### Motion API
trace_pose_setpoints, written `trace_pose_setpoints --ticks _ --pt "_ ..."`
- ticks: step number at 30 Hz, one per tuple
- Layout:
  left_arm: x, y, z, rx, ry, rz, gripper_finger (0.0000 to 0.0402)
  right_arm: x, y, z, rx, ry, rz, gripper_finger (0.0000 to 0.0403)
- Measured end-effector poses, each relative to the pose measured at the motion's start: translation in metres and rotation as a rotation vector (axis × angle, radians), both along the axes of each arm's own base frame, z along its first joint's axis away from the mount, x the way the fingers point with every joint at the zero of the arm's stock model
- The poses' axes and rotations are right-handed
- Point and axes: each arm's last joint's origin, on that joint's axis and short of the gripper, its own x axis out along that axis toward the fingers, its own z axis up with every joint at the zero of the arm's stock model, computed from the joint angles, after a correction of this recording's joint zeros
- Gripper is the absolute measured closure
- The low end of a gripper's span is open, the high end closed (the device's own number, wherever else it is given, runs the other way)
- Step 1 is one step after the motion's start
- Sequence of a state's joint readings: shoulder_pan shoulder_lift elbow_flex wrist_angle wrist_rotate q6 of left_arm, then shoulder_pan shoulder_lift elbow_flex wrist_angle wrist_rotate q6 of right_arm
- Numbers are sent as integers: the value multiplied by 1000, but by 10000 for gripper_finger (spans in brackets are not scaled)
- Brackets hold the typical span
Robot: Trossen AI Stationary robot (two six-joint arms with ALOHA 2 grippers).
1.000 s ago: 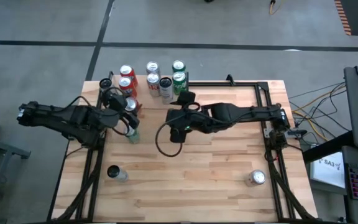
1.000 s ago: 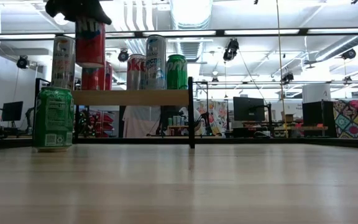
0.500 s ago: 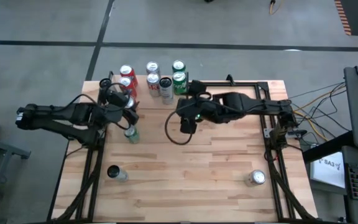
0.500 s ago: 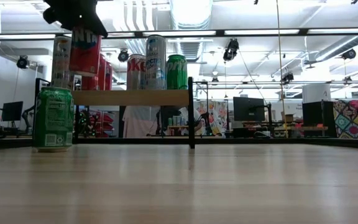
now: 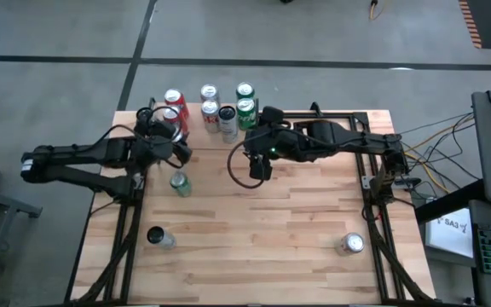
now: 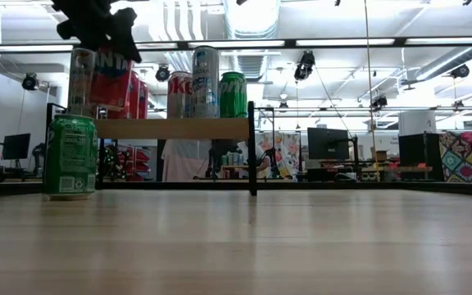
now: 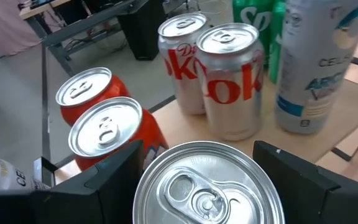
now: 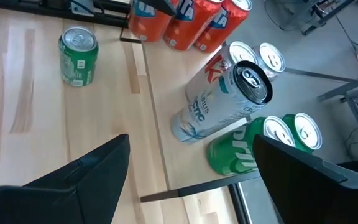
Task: Place canned beverage on shelf
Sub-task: Put the red soda can aligned with the other red soda cans on the shelf
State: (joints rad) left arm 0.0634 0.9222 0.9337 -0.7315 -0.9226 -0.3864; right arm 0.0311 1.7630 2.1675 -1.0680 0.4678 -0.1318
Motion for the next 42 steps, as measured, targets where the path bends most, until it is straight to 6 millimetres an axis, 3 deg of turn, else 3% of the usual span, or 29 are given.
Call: trace_pose_setpoints --ticks 42 --pt "-1 20 -2 10 -31 115 130 1 -1 -8 -16 40 9 76"
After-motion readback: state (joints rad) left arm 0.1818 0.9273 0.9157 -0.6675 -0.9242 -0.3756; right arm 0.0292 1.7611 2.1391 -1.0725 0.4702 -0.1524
